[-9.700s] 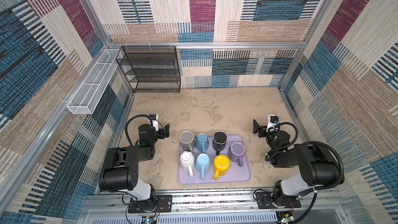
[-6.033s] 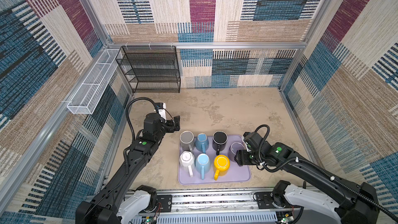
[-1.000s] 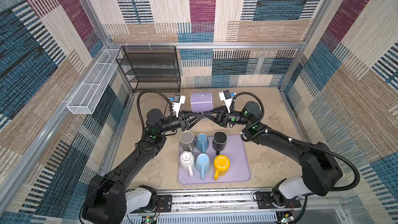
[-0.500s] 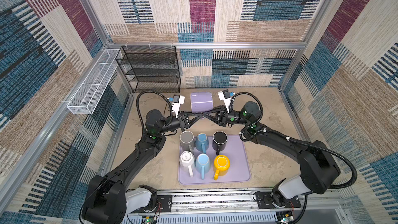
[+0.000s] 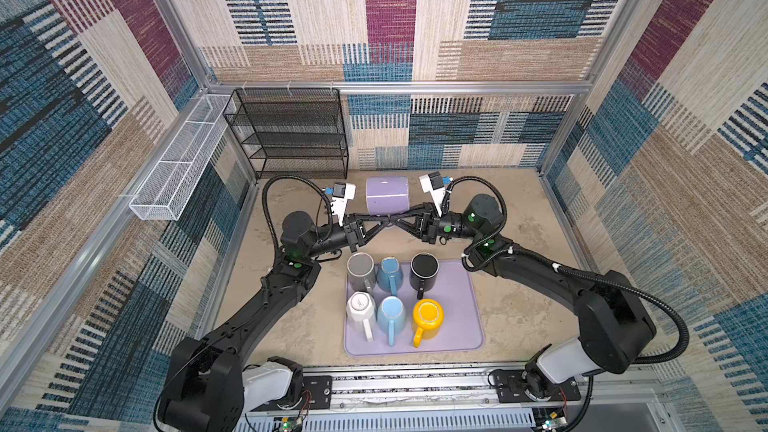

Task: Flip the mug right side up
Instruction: 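Grasp the lavender mug with the left gripper while the right gripper holds it, then open the right gripper and pull back while the left gripper turns the mug upright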

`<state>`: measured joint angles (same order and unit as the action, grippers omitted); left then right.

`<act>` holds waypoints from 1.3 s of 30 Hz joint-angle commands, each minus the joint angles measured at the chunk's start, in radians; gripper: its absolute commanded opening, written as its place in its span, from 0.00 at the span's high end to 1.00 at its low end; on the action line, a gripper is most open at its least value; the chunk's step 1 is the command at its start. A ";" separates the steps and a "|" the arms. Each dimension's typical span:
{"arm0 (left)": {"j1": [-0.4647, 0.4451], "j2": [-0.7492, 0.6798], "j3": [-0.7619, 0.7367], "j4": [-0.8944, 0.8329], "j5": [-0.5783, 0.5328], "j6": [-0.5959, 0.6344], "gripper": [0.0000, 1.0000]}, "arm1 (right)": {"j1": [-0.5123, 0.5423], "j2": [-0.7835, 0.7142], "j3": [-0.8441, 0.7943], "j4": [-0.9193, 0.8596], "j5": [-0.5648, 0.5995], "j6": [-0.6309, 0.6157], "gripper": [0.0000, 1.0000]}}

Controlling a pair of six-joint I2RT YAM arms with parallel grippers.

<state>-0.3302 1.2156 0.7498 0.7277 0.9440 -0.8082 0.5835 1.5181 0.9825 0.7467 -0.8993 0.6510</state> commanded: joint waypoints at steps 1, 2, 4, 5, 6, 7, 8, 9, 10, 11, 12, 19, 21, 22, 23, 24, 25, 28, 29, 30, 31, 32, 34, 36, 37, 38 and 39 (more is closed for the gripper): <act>-0.004 -0.008 0.011 0.113 0.014 -0.011 1.00 | 0.004 -0.004 0.007 -0.021 0.003 -0.036 0.87; -0.003 -0.011 0.009 0.111 0.012 -0.007 1.00 | 0.004 -0.008 0.008 -0.031 0.013 -0.042 0.86; -0.003 -0.019 0.005 0.106 0.004 0.001 1.00 | 0.004 -0.014 0.008 -0.049 0.025 -0.054 0.77; -0.003 -0.024 0.005 0.104 0.000 0.003 1.00 | 0.004 -0.015 0.006 -0.056 0.031 -0.059 0.76; -0.003 -0.027 0.005 0.099 -0.005 0.008 1.00 | 0.004 -0.016 0.006 -0.062 0.037 -0.063 0.69; -0.003 -0.031 0.005 0.088 -0.011 0.015 1.00 | 0.004 -0.018 0.003 -0.065 0.042 -0.064 0.65; -0.004 -0.036 0.006 0.079 -0.015 0.019 1.00 | 0.003 -0.020 0.002 -0.071 0.046 -0.067 0.62; -0.003 -0.037 0.006 0.075 -0.019 0.024 1.00 | 0.003 -0.020 0.001 -0.072 0.046 -0.069 0.62; -0.004 -0.041 0.006 0.072 -0.023 0.027 1.00 | 0.003 -0.021 -0.001 -0.076 0.050 -0.070 0.57; -0.004 -0.042 0.006 0.064 -0.027 0.031 1.00 | 0.003 -0.022 -0.004 -0.076 0.052 -0.070 0.57; -0.004 -0.044 0.008 0.053 -0.032 0.037 1.00 | 0.001 -0.022 -0.006 -0.076 0.055 -0.071 0.57; -0.004 -0.060 0.031 -0.152 -0.126 0.127 1.00 | -0.007 -0.052 -0.031 -0.148 0.091 -0.111 0.45; -0.003 -0.062 0.042 -0.237 -0.168 0.159 1.00 | -0.009 -0.071 -0.041 -0.185 0.115 -0.133 0.45; -0.003 -0.061 0.048 -0.274 -0.195 0.176 1.00 | -0.012 -0.080 -0.046 -0.207 0.127 -0.143 0.45; -0.002 -0.061 0.054 -0.308 -0.216 0.188 1.00 | -0.015 -0.089 -0.050 -0.225 0.136 -0.151 0.45; -0.003 -0.058 0.062 -0.353 -0.235 0.204 1.00 | -0.020 -0.101 -0.058 -0.240 0.145 -0.158 0.45; -0.003 -0.056 0.077 -0.406 -0.255 0.223 1.00 | -0.023 -0.113 -0.065 -0.255 0.156 -0.164 0.45; -0.003 -0.041 0.109 -0.523 -0.315 0.266 1.00 | -0.035 -0.145 -0.085 -0.296 0.182 -0.181 0.46; -0.003 -0.037 0.115 -0.554 -0.331 0.278 1.00 | -0.038 -0.155 -0.089 -0.310 0.193 -0.189 0.46; -0.002 -0.031 0.126 -0.591 -0.355 0.290 1.00 | -0.043 -0.166 -0.092 -0.327 0.206 -0.196 0.46; -0.003 -0.024 0.140 -0.638 -0.403 0.304 1.00 | -0.045 -0.176 -0.094 -0.346 0.219 -0.204 0.47; -0.002 -0.016 0.155 -0.682 -0.432 0.319 1.00 | -0.047 -0.184 -0.097 -0.358 0.230 -0.209 0.47; 0.000 0.007 0.197 -0.788 -0.518 0.346 1.00 | -0.053 -0.200 -0.102 -0.382 0.253 -0.215 0.48; 0.003 0.031 0.231 -0.878 -0.583 0.365 1.00 | -0.061 -0.212 -0.106 -0.402 0.273 -0.221 0.49; 0.007 0.045 0.248 -0.917 -0.609 0.377 1.00 | -0.064 -0.217 -0.108 -0.412 0.282 -0.224 0.49; 0.008 0.058 0.265 -0.949 -0.632 0.387 1.00 | -0.066 -0.222 -0.110 -0.420 0.291 -0.226 0.50; 0.012 0.071 0.285 -0.987 -0.660 0.399 1.00 | -0.069 -0.226 -0.113 -0.427 0.297 -0.228 0.50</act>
<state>-0.3241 1.2686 0.9932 -0.1463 0.4065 -0.4919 0.5198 1.3052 0.8742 0.3519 -0.6430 0.4435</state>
